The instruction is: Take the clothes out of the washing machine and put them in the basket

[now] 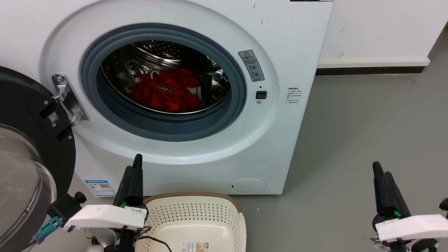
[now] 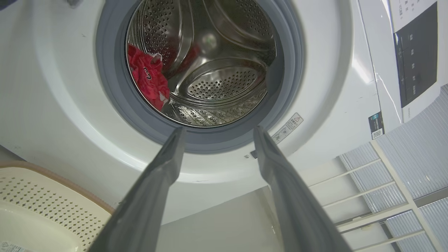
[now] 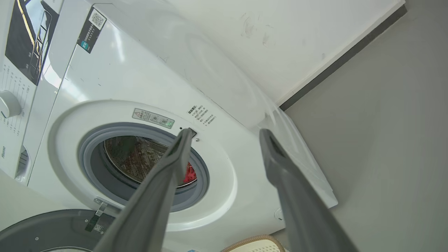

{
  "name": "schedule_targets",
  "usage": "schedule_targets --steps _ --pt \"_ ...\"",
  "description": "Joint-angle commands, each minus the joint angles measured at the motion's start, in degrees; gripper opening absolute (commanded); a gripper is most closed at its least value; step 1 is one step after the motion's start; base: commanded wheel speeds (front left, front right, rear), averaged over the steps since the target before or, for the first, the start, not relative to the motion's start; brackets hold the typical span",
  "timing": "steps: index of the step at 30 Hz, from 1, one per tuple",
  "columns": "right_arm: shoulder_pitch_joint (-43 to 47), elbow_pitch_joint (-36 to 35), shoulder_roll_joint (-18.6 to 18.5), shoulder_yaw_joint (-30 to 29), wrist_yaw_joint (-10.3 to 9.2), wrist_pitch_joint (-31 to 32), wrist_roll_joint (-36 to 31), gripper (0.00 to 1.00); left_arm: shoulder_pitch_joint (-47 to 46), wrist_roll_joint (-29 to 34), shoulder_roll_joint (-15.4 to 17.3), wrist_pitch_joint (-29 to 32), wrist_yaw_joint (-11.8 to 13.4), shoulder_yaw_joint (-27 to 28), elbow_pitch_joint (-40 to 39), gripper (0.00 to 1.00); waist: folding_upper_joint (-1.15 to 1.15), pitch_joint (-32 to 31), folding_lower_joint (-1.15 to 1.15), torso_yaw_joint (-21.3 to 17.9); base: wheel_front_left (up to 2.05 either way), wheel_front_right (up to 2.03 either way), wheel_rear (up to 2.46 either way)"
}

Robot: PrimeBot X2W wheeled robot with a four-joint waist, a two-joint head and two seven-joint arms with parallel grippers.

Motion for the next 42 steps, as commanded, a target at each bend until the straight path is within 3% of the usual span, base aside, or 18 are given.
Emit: schedule_targets --steps 1,24,42 --pt "-0.1 -1.3 0.0 0.1 0.01 -0.7 -3.3 1.0 -0.5 3.3 0.1 -0.7 0.1 -0.5 -1.1 1.0 0.0 0.0 0.0 0.0 0.0 0.0 0.0" --pt "2.1 -5.3 0.0 0.3 0.01 -1.9 -25.2 1.0 -1.2 28.0 0.7 -4.6 2.6 -2.8 -0.2 1.0 0.0 -0.3 0.0 0.3 0.0 0.0 0.0" --pt "3.6 -7.7 0.0 0.0 0.0 -1.5 -38.3 1.0 -2.2 40.2 2.3 -7.2 4.9 -4.7 1.3 1.0 0.0 -0.2 0.0 0.6 0.0 0.0 0.0"
